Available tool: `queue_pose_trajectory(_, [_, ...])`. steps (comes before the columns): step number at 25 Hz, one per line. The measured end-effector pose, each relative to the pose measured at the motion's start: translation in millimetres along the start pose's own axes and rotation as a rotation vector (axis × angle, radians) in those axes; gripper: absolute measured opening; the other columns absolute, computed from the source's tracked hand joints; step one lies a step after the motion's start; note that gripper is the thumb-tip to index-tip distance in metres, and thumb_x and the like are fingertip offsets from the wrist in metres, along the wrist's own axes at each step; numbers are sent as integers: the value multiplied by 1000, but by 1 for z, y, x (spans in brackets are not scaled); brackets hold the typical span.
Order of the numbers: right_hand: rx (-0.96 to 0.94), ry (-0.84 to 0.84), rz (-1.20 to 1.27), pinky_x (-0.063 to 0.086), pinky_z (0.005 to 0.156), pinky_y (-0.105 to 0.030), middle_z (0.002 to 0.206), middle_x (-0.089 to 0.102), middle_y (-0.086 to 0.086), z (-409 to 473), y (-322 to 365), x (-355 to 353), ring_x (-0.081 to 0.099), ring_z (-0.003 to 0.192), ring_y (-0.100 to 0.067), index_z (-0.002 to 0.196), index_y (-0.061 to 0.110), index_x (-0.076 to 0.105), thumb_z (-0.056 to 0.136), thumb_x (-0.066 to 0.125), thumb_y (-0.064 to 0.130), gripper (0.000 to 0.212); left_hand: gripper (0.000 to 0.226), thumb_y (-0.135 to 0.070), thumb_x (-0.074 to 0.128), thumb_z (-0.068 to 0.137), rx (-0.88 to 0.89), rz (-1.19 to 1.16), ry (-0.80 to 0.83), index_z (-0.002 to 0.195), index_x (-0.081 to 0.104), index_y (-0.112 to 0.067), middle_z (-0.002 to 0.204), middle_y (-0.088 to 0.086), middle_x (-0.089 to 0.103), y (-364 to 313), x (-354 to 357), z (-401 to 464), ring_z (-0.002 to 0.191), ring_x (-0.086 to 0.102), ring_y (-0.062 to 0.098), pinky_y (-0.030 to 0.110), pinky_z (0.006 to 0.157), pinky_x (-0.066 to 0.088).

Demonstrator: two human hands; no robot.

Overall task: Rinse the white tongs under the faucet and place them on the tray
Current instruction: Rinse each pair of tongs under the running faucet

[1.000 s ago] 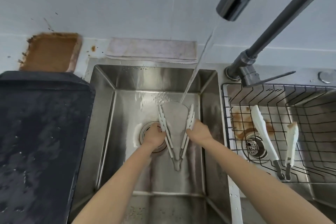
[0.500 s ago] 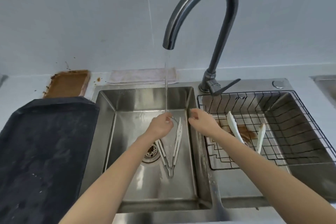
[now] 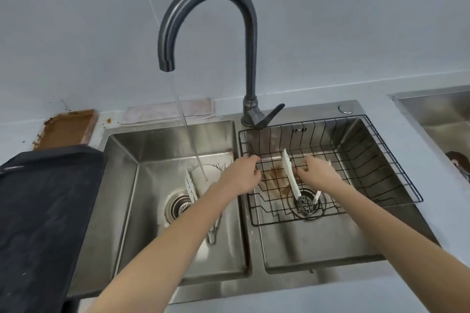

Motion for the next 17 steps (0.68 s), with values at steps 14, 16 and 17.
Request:
queue_pose_trajectory(14, [178,81,53,43,84,-38,127,49,-25,22,-61,21,51,114,-38,131,-1,30,91,49,24,51,54,-34,36,96,-24,41,247,143,26,-8,125,19,55,-59,66,49,116,52,34,43,94,44])
queue_pose_trajectory(16, [183,67,75,43,90,-39,130,46,-27,23,-61,23,48,117,-39,136,-2,24,90,49,19,56,56,-33,39,95,-39,36,282,143,24,-8,135,19,48,-60,72,49,122,48,34,44,99,43])
queue_pose_trajectory(17, [186,61,90,42,90,-38,130,45,-27,23,-62,24,48,117,-39,137,-2,23,89,49,17,58,58,-32,40,95,-50,25,292,144,22,-7,138,19,45,-61,74,49,124,47,34,44,100,43])
Point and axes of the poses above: each hand's wrist, its own z-axis towards the middle knuckle, its own x-axis out of the palm, y = z × x, the point moved 3 cm from there along z, towards the middle knuckle
